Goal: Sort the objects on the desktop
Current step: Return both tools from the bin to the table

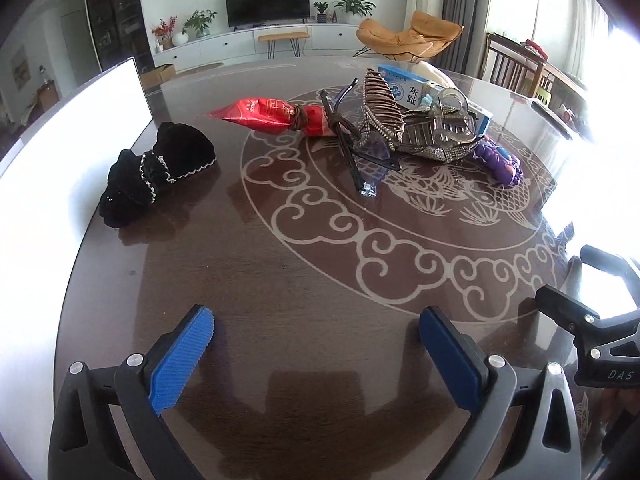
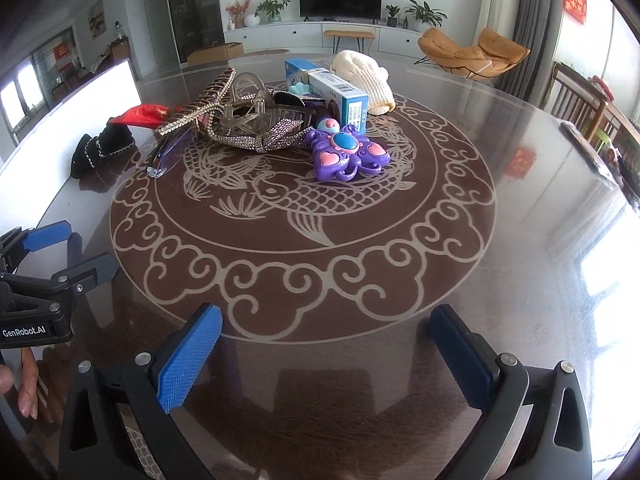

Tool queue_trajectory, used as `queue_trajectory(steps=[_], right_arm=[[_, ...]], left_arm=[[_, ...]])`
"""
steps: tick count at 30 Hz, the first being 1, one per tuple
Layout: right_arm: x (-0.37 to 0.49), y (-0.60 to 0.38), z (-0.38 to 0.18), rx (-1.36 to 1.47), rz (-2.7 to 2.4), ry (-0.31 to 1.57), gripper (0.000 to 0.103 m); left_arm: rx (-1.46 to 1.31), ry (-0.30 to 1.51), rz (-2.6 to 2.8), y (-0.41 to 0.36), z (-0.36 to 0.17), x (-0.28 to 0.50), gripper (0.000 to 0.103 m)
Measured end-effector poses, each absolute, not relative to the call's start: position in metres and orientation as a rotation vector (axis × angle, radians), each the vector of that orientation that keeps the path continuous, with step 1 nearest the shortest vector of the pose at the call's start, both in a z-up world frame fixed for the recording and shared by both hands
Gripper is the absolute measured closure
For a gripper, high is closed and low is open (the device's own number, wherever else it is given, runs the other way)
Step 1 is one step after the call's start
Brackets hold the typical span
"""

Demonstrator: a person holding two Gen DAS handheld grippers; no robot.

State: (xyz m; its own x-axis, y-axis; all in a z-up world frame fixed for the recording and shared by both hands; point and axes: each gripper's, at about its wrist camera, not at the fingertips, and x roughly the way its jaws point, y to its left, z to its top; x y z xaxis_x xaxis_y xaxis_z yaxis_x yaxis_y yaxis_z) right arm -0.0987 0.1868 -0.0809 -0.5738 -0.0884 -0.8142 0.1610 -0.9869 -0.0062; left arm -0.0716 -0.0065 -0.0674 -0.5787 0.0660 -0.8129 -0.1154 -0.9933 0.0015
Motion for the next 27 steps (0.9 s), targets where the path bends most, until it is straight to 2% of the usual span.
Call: queue_trajectory(steps=[19,22,25,27], right_arm=[[-0.099,0.187,-0.081,1.371,-2.666,0.119,0.000],[-0.099,0.187,-0.081,1.371,-2.666,0.119,0.000],[-0.099,0.187,-0.081,1.370,-2.666,0.118,0.000],[-0.099,0.187,-0.081,1.370,-2.666,0.119,0.000]], left_arm=[[-1.408,0.079,2.712,-0.004,-0.067,-0.072,0.000],[-1.442,0.132,2.657,-0.007,-0.065,-0.077,0.000],[-1.403,0.238,2.679,-0.015,-0.048,-0.096,0.000],[-1.339,0.222,2.722,-0.029,-0.028,-0.115,0.000]])
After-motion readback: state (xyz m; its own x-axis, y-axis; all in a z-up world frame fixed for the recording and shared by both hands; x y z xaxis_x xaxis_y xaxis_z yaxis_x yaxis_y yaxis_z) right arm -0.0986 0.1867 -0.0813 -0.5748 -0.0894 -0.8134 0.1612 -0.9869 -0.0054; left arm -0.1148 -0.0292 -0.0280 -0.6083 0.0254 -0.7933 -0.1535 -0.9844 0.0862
